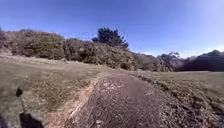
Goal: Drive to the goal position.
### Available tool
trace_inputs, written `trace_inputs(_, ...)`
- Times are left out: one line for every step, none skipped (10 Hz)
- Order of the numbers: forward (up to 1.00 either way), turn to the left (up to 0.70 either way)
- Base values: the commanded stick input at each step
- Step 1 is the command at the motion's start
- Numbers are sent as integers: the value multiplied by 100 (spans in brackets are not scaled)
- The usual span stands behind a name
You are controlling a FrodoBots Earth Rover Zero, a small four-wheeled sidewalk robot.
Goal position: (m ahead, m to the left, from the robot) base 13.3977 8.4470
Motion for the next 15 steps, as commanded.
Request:
trace_inputs(70,-14)
trace_inputs(70,-14)
trace_inputs(70,-14)
trace_inputs(70,-14)
trace_inputs(70,-14)
trace_inputs(70,-14)
trace_inputs(70,-14)
trace_inputs(70,-13)
trace_inputs(70,-11)
trace_inputs(70,0)
trace_inputs(70,0)
trace_inputs(70,0)
trace_inputs(70,0)
trace_inputs(70,0)
trace_inputs(70,0)
